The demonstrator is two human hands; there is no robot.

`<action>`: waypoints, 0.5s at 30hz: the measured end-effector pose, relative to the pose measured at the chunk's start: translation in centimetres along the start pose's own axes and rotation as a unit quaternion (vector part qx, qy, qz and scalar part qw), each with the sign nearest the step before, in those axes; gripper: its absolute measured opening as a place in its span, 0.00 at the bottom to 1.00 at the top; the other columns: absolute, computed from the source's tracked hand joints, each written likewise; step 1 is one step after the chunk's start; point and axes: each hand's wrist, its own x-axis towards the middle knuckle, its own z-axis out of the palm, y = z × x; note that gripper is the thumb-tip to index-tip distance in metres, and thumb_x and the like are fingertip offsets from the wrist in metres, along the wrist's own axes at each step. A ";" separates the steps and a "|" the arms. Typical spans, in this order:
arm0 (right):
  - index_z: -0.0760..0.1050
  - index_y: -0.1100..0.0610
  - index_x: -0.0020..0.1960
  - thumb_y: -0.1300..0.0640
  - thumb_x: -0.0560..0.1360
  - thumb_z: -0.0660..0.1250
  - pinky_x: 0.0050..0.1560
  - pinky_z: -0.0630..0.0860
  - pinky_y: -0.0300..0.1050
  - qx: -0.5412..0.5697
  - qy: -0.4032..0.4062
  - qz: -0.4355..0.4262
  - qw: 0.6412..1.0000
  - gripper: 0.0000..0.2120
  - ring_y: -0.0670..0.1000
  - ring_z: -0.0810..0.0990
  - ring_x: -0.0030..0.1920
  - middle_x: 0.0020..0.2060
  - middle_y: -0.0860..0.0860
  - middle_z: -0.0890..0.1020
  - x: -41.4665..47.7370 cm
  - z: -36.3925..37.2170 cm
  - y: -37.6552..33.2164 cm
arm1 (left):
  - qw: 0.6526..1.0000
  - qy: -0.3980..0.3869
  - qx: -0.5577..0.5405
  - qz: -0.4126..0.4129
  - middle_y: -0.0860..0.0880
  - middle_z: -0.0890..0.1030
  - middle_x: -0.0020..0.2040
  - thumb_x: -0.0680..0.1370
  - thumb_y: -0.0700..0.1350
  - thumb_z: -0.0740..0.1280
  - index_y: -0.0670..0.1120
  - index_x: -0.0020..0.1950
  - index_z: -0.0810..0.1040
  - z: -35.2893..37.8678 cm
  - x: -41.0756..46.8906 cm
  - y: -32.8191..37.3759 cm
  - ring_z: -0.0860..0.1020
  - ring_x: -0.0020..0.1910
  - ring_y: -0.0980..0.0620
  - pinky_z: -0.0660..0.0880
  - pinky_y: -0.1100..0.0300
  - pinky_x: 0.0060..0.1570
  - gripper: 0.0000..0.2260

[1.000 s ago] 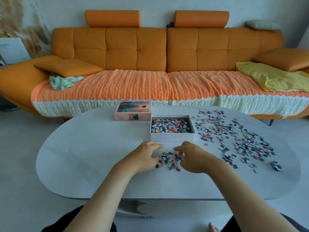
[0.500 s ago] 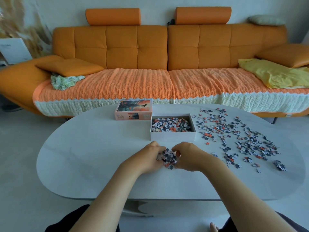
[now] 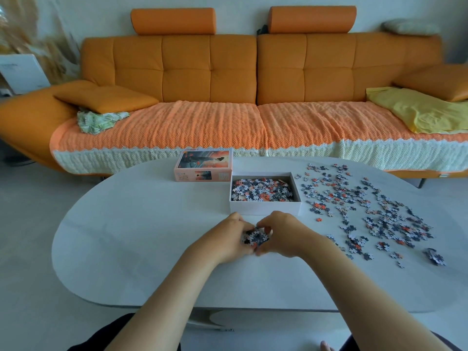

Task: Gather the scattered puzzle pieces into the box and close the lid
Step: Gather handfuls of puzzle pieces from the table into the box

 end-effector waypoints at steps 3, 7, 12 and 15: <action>0.82 0.54 0.49 0.50 0.65 0.77 0.39 0.79 0.46 0.011 0.009 0.004 1.000 0.15 0.53 0.80 0.45 0.47 0.54 0.81 0.3 0.2 -0.3 | 1.000 0.023 -0.007 -0.006 0.50 0.70 0.49 0.71 0.52 0.73 0.52 0.52 0.82 0.1 0.1 0.0 0.74 0.46 0.53 0.72 0.58 0.45 0.12; 0.83 0.58 0.45 0.54 0.65 0.76 0.34 0.76 0.43 0.039 0.023 0.013 0.999 0.11 0.52 0.77 0.36 0.43 0.58 0.83 0.6 0.3 -0.7 | 0.997 0.071 -0.009 -0.008 0.52 0.73 0.46 0.72 0.44 0.71 0.50 0.51 0.84 0.2 0.3 0.0 0.75 0.45 0.53 0.66 0.65 0.39 0.09; 0.84 0.55 0.44 0.56 0.65 0.76 0.30 0.75 0.36 0.065 0.010 0.031 0.997 0.08 0.50 0.81 0.37 0.38 0.54 0.85 1.0 0.2 -0.7 | 0.994 0.084 -0.068 -0.026 0.52 0.78 0.44 0.70 0.42 0.74 0.49 0.47 0.82 0.2 0.3 -0.2 0.77 0.38 0.56 0.68 0.70 0.35 0.07; 0.84 0.53 0.42 0.59 0.65 0.75 0.33 0.77 0.37 0.098 0.007 0.037 0.994 0.06 0.48 0.82 0.34 0.34 0.53 0.85 1.3 0.0 -0.5 | 0.988 0.070 -0.128 -0.045 0.51 0.83 0.37 0.70 0.41 0.74 0.50 0.43 0.80 -0.1 0.5 -0.4 0.80 0.34 0.55 0.72 0.67 0.33 0.06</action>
